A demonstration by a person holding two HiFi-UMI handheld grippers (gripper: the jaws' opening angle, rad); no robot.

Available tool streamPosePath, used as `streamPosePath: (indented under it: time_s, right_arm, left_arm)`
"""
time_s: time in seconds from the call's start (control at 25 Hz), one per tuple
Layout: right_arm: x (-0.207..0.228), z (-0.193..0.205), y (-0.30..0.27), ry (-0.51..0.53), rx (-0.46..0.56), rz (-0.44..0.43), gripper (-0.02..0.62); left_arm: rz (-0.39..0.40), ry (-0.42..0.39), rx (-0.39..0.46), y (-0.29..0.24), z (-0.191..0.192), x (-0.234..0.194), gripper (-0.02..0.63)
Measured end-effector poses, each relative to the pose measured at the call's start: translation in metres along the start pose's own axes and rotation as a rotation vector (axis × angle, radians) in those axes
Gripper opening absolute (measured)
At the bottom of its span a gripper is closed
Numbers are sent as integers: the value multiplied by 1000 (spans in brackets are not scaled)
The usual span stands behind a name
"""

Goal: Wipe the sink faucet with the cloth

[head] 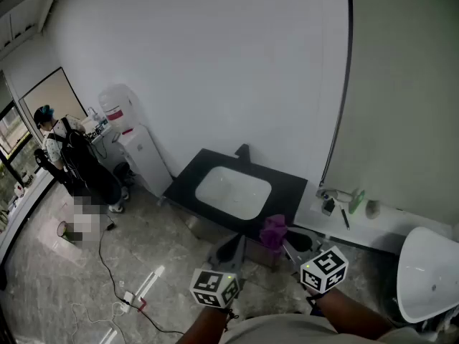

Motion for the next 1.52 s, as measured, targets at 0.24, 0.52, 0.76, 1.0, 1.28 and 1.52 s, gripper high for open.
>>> streamPosePath:
  time_s: [0.24, 0.52, 0.76, 1.0, 1.28, 1.52]
  right_arm:
    - [-3, -1, -4, 17, 2, 16, 31]
    - [-9, -6, -12, 7, 2, 31, 32]
    - [-11, 4, -28, -16, -5, 70, 32]
    - [6, 5, -52, -37, -13, 79, 35]
    - [124, -9, -128, -54, -23, 33, 37]
    - [264, -38, -222, -65, -60, -65, 37]
  left_arm:
    - [6, 0, 0, -1, 1, -5, 6]
    - [23, 17, -12, 0, 1, -19, 6]
    - [51, 25, -23, -3, 10, -43, 6]
    - [66, 30, -41, -30, 12, -66, 6]
    - [29, 44, -77, -145, -1, -109, 6]
    - [-51, 88, -97, -282, -33, -147, 6]
Point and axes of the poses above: the fingertips, and each gripper's own axes: y backward along the fingers, x to its right, z out of its underside, the point moved 8 cm from there along y, backward along the fingers, and after that the axes turned 11 degrees about -x, right-handed, at the moved point
